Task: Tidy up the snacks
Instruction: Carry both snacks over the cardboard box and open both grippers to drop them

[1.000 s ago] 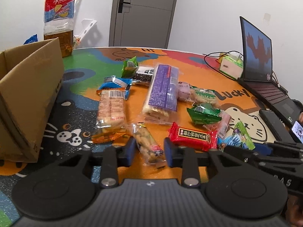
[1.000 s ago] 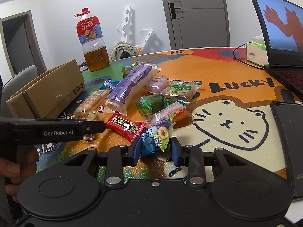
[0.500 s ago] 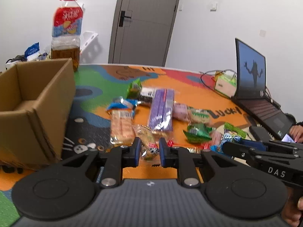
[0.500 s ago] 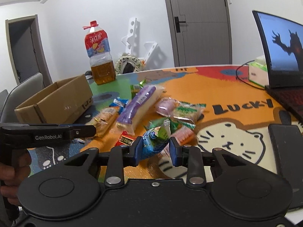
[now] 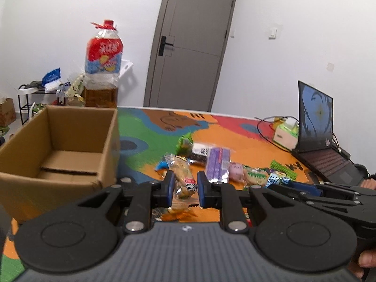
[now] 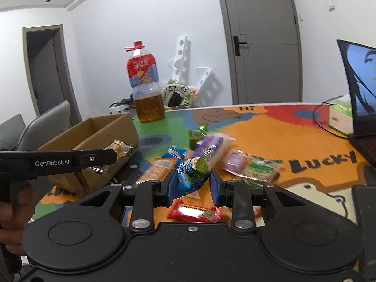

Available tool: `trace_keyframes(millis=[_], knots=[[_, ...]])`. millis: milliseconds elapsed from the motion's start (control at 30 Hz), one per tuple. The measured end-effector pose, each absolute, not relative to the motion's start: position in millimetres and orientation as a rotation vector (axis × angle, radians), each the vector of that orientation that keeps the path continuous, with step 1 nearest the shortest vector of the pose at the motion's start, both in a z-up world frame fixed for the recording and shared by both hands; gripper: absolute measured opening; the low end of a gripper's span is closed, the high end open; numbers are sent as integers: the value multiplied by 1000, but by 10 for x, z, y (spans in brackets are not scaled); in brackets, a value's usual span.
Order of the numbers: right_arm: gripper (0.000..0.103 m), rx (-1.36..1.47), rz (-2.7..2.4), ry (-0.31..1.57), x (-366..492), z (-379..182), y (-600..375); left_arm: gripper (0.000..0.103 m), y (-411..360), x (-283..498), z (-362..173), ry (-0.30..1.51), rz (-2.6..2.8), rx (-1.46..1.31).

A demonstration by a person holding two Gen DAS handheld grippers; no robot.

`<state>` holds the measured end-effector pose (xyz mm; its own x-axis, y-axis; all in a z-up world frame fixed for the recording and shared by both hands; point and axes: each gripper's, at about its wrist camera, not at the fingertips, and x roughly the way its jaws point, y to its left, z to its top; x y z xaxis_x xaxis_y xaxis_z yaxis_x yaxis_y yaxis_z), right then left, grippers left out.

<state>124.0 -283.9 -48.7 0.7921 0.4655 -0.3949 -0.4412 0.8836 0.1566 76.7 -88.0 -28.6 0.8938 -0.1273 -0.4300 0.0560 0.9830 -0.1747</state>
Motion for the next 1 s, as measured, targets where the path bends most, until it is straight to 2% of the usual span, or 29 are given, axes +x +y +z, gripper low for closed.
trace_keyframes(millis=[1000], knots=[[30,55,666,389,1560,-196,-1828,19,170,916,-180,416,101,-221]])
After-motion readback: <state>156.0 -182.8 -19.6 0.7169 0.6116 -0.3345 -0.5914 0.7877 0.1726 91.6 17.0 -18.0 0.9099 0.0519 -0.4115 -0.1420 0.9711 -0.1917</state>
